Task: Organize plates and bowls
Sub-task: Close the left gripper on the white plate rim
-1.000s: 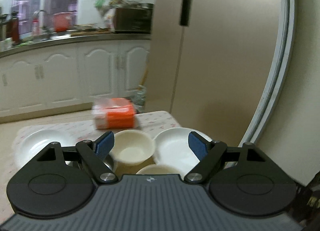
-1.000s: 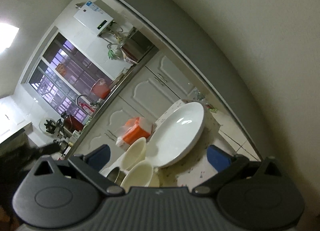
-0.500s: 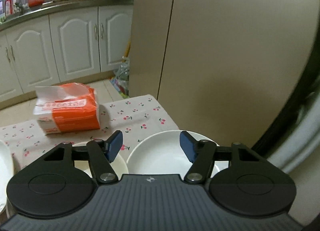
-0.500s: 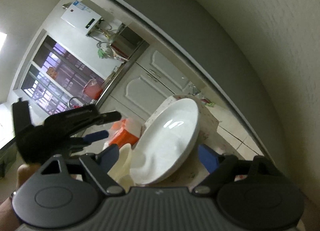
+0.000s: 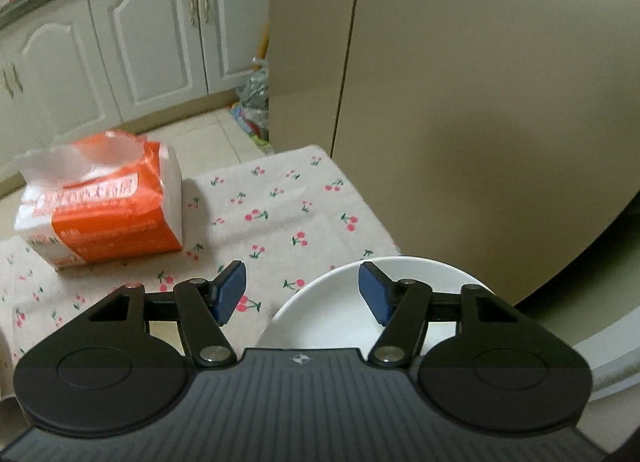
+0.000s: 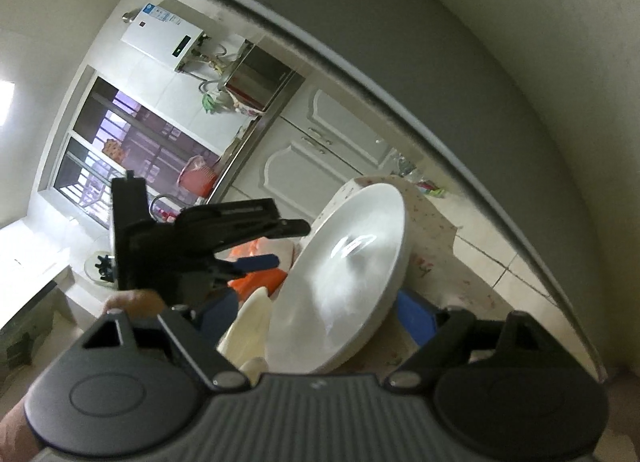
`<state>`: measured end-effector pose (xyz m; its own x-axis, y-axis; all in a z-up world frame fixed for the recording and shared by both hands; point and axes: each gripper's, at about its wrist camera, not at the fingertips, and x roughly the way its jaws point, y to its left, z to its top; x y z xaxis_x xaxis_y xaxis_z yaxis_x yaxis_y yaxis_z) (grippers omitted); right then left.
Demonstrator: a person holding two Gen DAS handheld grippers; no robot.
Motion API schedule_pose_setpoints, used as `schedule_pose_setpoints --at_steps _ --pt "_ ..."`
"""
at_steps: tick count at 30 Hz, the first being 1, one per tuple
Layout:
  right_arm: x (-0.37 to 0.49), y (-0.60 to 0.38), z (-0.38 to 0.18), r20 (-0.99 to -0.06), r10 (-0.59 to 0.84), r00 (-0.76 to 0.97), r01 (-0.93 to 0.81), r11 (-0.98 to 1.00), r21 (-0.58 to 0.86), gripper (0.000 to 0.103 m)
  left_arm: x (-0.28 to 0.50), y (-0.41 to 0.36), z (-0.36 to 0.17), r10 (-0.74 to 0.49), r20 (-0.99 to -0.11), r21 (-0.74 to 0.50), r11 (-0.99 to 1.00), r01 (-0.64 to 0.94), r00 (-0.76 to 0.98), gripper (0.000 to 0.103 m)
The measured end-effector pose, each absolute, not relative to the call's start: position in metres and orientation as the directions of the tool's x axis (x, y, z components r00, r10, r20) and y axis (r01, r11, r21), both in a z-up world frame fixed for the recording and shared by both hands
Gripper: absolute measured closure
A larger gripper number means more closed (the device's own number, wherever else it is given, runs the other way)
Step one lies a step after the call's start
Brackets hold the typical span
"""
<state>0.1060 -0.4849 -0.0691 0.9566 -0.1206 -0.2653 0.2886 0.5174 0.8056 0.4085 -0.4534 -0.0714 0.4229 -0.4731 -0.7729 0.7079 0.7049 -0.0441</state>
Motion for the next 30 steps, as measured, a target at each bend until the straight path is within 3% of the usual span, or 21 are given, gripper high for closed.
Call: schedule_pose_setpoints --at_steps 6,15,22,26,28,30 --pt "0.107 -0.484 -0.068 -0.261 -0.106 0.96 0.277 0.523 0.806 0.015 0.412 -0.456 -0.083 -0.484 -0.796 -0.086 0.684 0.724 0.363 0.027" --pt "0.114 -0.482 -0.061 -0.235 -0.097 0.967 0.251 0.529 0.811 0.004 0.41 -0.451 -0.086 -0.498 -0.802 -0.129 0.681 0.72 0.328 0.028" --pt "0.114 -0.483 -0.056 -0.237 -0.114 0.965 0.259 0.556 0.79 0.004 0.408 -0.442 -0.087 -0.517 -0.792 -0.16 0.691 0.705 0.326 0.033" --pt "0.117 -0.485 -0.056 -0.251 -0.131 0.959 0.28 0.565 0.776 0.006 0.403 -0.441 -0.088 -0.502 -0.791 -0.111 0.679 0.726 0.349 0.045" --pt "0.12 -0.485 -0.055 -0.279 -0.153 0.948 0.314 0.58 0.752 0.015 0.402 -0.443 -0.089 -0.491 -0.79 -0.086 0.68 0.728 0.366 0.048" --pt "0.123 -0.484 -0.055 -0.315 -0.18 0.932 0.358 0.592 0.722 0.022 0.403 -0.445 -0.091 -0.479 -0.791 -0.069 0.688 0.723 0.38 0.059"
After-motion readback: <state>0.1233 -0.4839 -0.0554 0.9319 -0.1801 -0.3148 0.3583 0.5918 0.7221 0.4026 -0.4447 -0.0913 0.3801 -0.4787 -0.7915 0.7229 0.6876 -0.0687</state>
